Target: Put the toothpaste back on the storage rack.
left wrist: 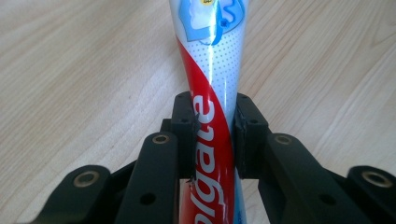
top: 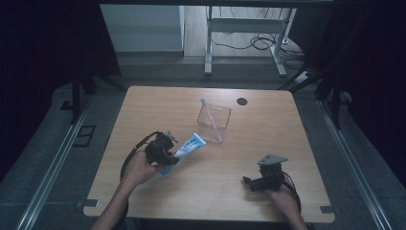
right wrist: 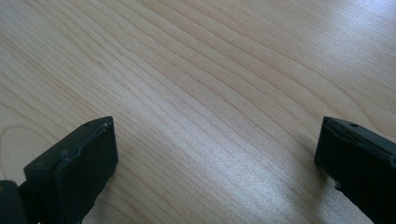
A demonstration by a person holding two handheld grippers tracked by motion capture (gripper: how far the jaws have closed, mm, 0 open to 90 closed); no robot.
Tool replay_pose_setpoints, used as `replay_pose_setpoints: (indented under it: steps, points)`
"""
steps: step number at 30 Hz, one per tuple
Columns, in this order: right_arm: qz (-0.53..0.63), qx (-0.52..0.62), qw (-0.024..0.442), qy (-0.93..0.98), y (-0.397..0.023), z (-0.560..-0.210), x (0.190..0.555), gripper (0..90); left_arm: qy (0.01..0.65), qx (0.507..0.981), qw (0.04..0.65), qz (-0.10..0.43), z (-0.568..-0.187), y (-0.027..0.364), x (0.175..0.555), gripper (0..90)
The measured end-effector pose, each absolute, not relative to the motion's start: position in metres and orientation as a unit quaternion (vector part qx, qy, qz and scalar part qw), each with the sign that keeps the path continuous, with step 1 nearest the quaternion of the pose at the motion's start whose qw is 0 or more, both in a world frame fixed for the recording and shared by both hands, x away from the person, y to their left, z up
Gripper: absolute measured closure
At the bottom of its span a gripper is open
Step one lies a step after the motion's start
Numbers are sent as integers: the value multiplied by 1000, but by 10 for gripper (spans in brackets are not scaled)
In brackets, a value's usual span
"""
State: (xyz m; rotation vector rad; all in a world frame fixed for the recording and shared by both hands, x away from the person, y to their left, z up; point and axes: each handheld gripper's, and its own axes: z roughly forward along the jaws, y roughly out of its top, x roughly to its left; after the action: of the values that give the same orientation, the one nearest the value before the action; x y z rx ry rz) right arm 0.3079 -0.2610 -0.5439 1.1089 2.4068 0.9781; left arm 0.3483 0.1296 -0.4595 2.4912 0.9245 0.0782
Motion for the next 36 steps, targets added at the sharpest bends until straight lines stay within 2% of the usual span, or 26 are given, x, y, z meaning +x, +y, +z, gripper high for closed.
replay_pose_setpoints:
  steps: [21,36]
  points:
    - [343,387,158,841,-261,-544,308,0,340,886,307,70,-429,133,346,737]
    - [342,387,157,842,-261,-544,308,0,342,865,355,91,-416,125,361,738]
